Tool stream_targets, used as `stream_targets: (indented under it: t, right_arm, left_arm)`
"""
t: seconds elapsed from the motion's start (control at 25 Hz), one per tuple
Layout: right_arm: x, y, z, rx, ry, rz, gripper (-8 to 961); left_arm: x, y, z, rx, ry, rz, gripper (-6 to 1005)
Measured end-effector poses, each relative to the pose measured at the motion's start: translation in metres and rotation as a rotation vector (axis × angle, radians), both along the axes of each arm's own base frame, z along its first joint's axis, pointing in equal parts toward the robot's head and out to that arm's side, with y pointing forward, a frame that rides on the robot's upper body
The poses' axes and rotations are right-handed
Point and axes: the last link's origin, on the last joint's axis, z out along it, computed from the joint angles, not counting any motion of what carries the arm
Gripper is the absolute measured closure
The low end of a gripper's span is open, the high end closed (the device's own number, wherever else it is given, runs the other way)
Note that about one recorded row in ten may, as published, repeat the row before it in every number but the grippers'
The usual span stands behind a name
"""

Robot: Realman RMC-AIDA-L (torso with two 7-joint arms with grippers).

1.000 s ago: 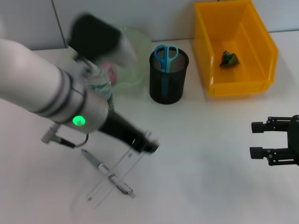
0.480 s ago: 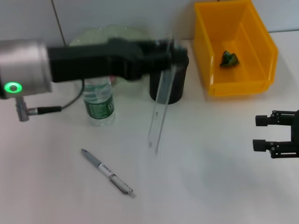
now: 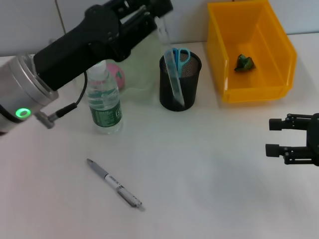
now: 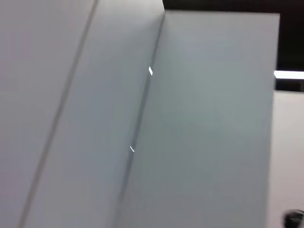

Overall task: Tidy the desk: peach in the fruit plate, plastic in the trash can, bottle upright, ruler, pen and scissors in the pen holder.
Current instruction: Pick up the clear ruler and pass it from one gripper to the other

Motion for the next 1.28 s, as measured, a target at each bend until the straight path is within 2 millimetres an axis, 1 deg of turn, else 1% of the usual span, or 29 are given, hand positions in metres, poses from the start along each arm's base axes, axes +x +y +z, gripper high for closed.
stream_targets:
  t: [0.04,0.12,0.16,0.2,0.24,0.32,0.36,0.44,0.48,0.52,0.56,0.6,0.64,0.68,0.72,0.76,0.84,0.92,0.96,1.04,1.12,1.28]
  right_arm:
    - [0.0,0.0,-0.001,0.0,0.002,0.0,282]
    - [-0.002,0.001,-0.006,0.013,0.013,-0.001,284]
    - [-0.002,0.001,-0.006,0.013,0.013,-0.001,285]
    - [-0.002,0.001,-0.01,0.026,0.016,0.003,286]
    - [-0.003,0.001,-0.012,0.039,0.018,0.009,287]
    - [-0.004,0.002,-0.018,0.077,0.027,0.029,289]
    - [-0.006,0.002,-0.021,0.102,0.037,0.041,290]
    - [-0.009,0.001,-0.026,0.163,0.074,0.072,292]
    - [-0.011,0.001,-0.028,0.193,0.094,0.086,293]
    - [-0.014,0.001,-0.03,0.264,0.153,0.115,294]
    - [-0.014,0.001,-0.03,0.264,0.153,0.115,295]
    - [-0.016,0.002,-0.031,0.299,0.177,0.129,296]
    - [-0.019,0.001,-0.033,0.379,0.223,0.157,297]
    - [-0.019,0.001,-0.033,0.379,0.223,0.157,298]
    - [-0.021,0.0,-0.038,0.453,0.246,0.189,299]
    - [-0.021,0.0,-0.038,0.453,0.246,0.189,300]
    - [-0.024,0.002,-0.043,0.52,0.256,0.222,302]
    - [-0.031,0.01,-0.047,0.558,0.273,0.245,304]
    - [-0.031,0.01,-0.047,0.558,0.273,0.245,305]
    - [-0.037,0.016,-0.05,0.562,0.287,0.253,307]
    - [-0.043,0.024,-0.054,0.56,0.296,0.248,309]
    - [-0.051,0.036,-0.062,0.567,0.308,0.234,313]
  left_arm:
    - [-0.004,0.001,-0.006,0.064,-0.033,0.017,586]
    - [-0.008,0.0,-0.013,0.131,-0.053,0.038,584]
    - [-0.009,0.0,-0.017,0.178,-0.063,0.051,583]
    - [-0.009,0.0,-0.017,0.178,-0.063,0.051,582]
    - [-0.01,-0.002,-0.024,0.239,-0.072,0.075,581]
    - [-0.01,-0.004,-0.03,0.286,-0.076,0.102,579]
    - [-0.009,-0.004,-0.033,0.307,-0.078,0.118,578]
    - [-0.009,-0.004,-0.033,0.307,-0.078,0.118,577]
    - [-0.007,-0.006,-0.04,0.344,-0.078,0.139,576]
    - [-0.007,-0.006,-0.04,0.344,-0.078,0.139,575]
    - [-0.007,-0.006,-0.04,0.344,-0.078,0.139,574]
    - [-0.007,-0.006,-0.04,0.344,-0.078,0.139,573]
    - [-0.007,-0.006,-0.04,0.344,-0.078,0.139,572]
    - [-0.004,-0.008,-0.047,0.371,-0.076,0.164,571]
    - [0.005,-0.01,-0.064,0.42,-0.042,0.196,570]
    - [0.007,-0.01,-0.067,0.42,-0.029,0.197,569]
    - [0.012,-0.008,-0.073,0.412,-0.003,0.201,567]
    - [0.017,-0.005,-0.079,0.391,0.029,0.214,565]
    - [0.019,-0.003,-0.081,0.381,0.044,0.22,564]
    - [0.019,-0.003,-0.081,0.381,0.044,0.22,563]
    - [0.025,-0.002,-0.087,0.374,0.083,0.221,561]
    - [0.025,-0.002,-0.087,0.374,0.083,0.221,557]
